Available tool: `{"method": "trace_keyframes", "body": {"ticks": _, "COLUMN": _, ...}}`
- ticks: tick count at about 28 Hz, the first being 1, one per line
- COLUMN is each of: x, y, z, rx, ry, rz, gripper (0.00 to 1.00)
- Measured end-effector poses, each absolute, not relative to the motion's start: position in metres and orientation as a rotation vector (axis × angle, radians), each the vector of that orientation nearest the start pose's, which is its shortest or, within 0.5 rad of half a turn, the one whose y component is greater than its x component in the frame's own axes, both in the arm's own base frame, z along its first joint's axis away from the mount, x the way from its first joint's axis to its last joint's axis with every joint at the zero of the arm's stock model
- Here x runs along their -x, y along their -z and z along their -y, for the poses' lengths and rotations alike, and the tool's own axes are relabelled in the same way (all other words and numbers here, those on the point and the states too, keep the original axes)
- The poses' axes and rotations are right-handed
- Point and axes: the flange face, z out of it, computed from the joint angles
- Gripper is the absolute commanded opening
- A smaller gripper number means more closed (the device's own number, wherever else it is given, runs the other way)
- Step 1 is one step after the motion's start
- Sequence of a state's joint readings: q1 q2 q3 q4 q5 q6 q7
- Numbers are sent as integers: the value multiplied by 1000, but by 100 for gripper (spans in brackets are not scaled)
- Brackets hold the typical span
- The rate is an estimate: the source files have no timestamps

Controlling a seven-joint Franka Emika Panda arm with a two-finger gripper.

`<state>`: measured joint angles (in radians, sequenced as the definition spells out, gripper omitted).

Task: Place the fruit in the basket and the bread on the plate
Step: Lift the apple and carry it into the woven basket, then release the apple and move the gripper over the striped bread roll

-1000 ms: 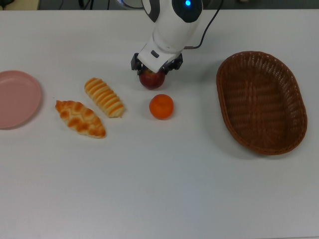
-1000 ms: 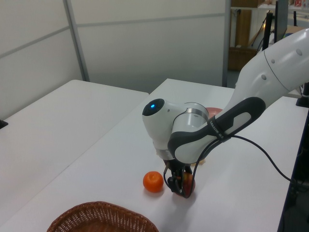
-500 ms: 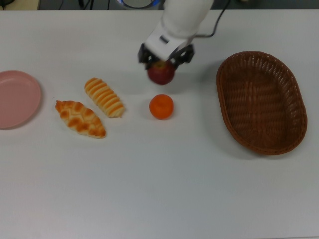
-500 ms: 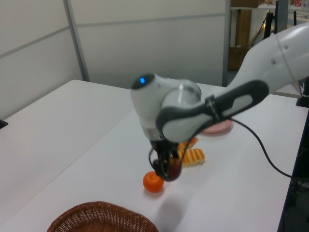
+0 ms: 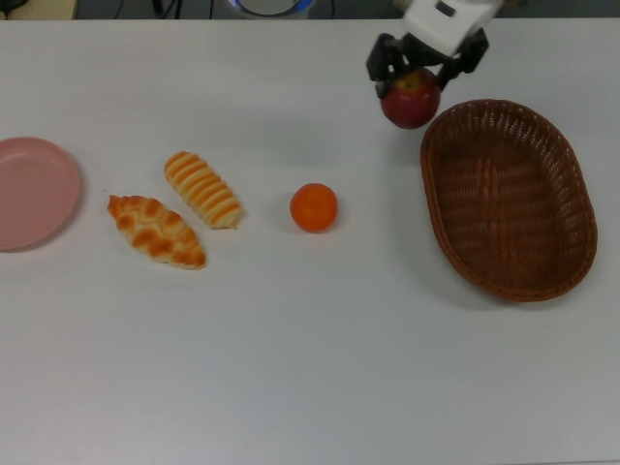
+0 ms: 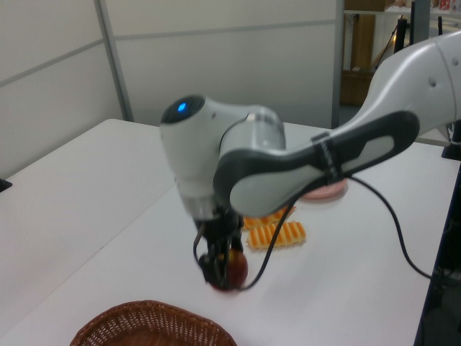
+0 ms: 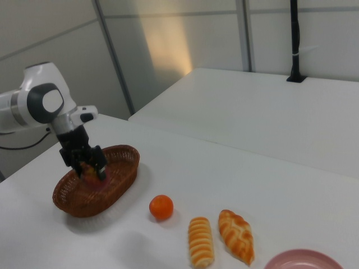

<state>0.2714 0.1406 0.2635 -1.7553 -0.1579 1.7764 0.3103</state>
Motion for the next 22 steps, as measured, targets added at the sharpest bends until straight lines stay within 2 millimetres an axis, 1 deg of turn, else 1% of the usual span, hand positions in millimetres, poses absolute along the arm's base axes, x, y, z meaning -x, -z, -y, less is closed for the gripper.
{"method": "trace_keyframes", "body": {"ticks": 3, "x": -521, "y": -453, "z": -301, "rx": 3267, "ry": -139, "rz": 425, "gripper": 1}}
{"method": "trace_keyframes", "body": {"ticks": 7, "x": -531, "y": -421, "z": -322, "rx": 3287, "ry": -183, "rz": 417, "gripper": 1}}
{"method": "trace_keyframes", "body": {"ticks": 9, "x": -535, "y": -409, "z": -331, "rx": 3299, "ry": -186, "rz": 411, "gripper": 1}}
{"method": "trace_keyframes", "body": {"ticks": 11, "x": -535, "y": -401, "z": -343, "rx": 3306, "ry": -169, "rz": 408, "gripper": 1}}
{"method": "trace_keyframes", "body": {"ticks": 14, "x": -530, "y": -402, "z": -363, "rx": 3307, "ry": -137, "rz": 410, "gripper": 1}}
{"method": "trace_keyframes", "body": {"ticks": 15, "x": -527, "y": -403, "z": -369, "rx": 3307, "ry": -131, "rz": 412, "gripper": 6}}
{"method": "trace_keyframes", "body": {"ticks": 16, "x": -523, "y": -403, "z": -375, "rx": 3306, "ry": -126, "rz": 418, "gripper": 74}}
{"method": "trace_keyframes", "body": {"ticks": 17, "x": -517, "y": -404, "z": -383, "rx": 3306, "ry": -120, "rz": 426, "gripper": 100}}
{"method": "trace_keyframes", "body": {"ticks": 22, "x": -503, "y": -405, "z": -402, "rx": 3305, "ry": -108, "rz": 455, "gripper": 100}}
